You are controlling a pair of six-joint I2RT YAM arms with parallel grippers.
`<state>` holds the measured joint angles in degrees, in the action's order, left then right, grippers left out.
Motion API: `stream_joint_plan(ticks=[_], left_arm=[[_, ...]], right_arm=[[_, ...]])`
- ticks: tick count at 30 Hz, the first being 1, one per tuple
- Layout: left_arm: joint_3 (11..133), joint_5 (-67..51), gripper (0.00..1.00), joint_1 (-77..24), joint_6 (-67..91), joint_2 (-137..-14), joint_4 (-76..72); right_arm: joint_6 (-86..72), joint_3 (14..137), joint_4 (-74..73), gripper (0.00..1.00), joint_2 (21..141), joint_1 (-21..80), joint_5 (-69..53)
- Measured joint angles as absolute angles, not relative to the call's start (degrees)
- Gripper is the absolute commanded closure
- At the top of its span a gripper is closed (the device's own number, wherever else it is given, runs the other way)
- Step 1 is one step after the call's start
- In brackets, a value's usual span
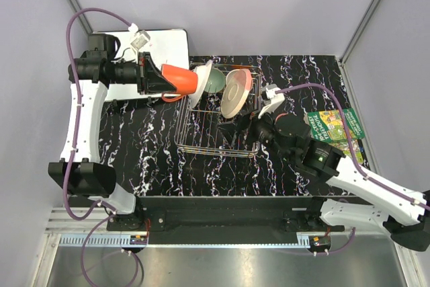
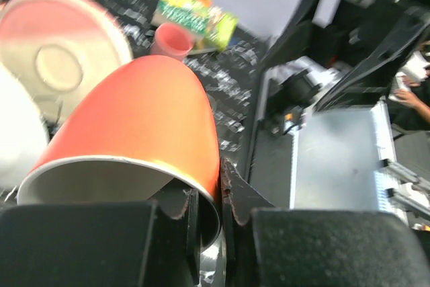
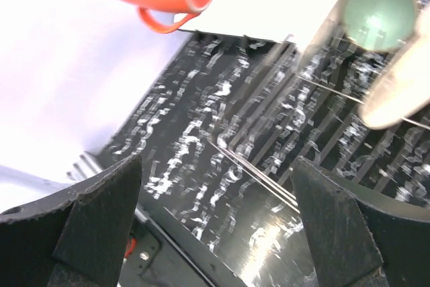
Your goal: Load the mixed dishes into the dish rack
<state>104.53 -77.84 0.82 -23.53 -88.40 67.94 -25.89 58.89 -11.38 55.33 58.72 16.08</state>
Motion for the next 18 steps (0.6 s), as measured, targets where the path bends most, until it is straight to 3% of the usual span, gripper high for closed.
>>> stream_joint_plan(ticks=[11,18], left_arm=[[105.3,-80.4,1.0,-8.9,-18.6,-92.1,68.1],[104.5,-80.4,1.0,-11.5,-17.3,-92.5,68.3]], right_arm=[[-29.3,48.1,8.6,0.0,52.4,54.0,7.7],[-32.1,46.7,18.6,0.0,57.4,49.9,1.5]])
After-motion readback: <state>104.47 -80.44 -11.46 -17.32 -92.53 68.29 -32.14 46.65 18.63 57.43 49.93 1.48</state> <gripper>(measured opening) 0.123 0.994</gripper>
